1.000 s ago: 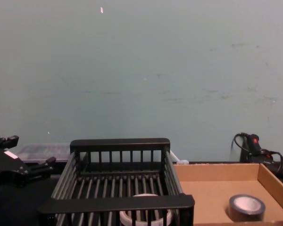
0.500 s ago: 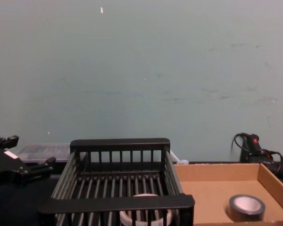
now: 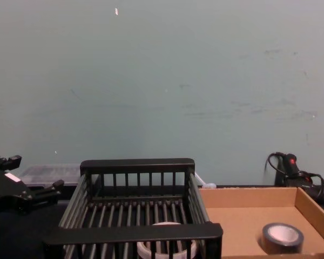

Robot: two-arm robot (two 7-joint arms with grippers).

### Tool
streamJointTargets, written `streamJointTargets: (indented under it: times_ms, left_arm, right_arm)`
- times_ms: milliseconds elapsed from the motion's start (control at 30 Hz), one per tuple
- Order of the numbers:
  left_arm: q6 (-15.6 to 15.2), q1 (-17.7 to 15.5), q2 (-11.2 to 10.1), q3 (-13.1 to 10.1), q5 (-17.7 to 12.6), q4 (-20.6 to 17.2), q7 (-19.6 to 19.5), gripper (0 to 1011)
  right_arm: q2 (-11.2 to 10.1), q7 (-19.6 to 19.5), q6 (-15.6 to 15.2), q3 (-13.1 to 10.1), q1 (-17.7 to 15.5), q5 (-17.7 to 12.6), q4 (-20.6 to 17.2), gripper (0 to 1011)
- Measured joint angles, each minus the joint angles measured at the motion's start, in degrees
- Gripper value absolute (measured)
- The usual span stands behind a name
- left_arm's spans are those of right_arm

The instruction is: Pick up the white tape and place it into the black box , Pick up the silver tape and place it into the brown box.

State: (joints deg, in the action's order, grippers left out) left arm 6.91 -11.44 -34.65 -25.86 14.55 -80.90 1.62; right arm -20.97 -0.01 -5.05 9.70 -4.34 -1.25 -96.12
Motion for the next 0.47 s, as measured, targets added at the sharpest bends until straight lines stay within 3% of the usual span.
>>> streamJointTargets:
  times_ms: [467]
  left_arm:
    - [0.00,0.00,0.00,0.00,0.00,0.00,0.00,1001]
  right_arm:
    - [0.00,0.00,0.00,0.00,0.00,0.00,0.00,1002]
